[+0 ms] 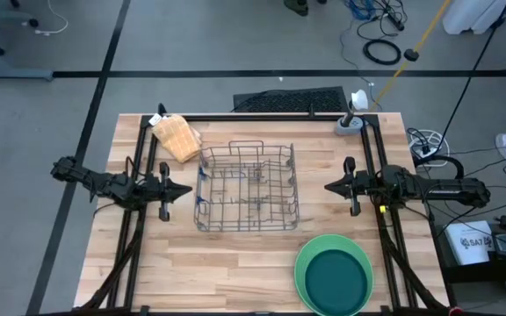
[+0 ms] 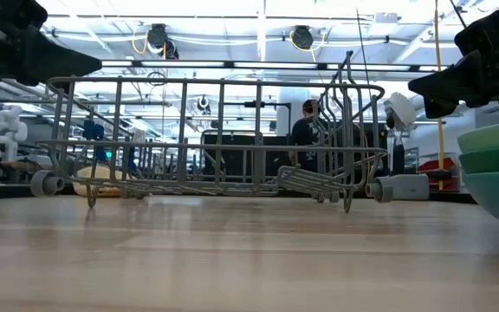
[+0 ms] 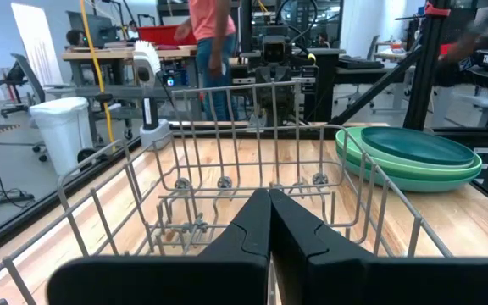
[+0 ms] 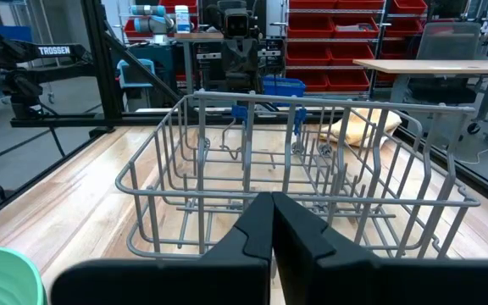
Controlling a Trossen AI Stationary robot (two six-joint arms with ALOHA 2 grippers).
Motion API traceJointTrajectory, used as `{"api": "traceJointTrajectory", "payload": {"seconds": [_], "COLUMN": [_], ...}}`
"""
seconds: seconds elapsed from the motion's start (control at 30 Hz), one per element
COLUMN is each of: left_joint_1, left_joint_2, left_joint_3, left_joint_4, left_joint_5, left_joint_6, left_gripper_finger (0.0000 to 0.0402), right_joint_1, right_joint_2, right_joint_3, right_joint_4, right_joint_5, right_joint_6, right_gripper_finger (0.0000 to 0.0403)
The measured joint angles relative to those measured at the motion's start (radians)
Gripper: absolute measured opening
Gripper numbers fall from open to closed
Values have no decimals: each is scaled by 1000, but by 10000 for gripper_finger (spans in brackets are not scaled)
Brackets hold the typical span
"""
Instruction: Sort dishes
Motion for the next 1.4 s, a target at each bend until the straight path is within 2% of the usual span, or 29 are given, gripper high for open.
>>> {"api": "traceJointTrajectory", "payload": {"seconds": [1.17, 1.23, 1.33, 1.4], "left_joint_1": [0, 0, 3, 3], "left_joint_2": [0, 0, 0, 2], "left_joint_3": [0, 0, -2, -2], "left_joint_4": [4, 8, 84, 198], "left_joint_5": [-1, -5, -37, -25], "left_joint_6": [-1, 60, 233, 174], "left_gripper_finger": [5, 5, 5, 5], "right_joint_1": [0, 0, 0, 0], "right_joint_2": [0, 0, 0, 0], "right_joint_3": [0, 0, 0, 0], "right_joint_4": [0, 0, 0, 0], "right_joint_5": [0, 0, 0, 0], "right_joint_6": [0, 0, 0, 0], "right_gripper_finger": [0, 0, 0, 0]}}
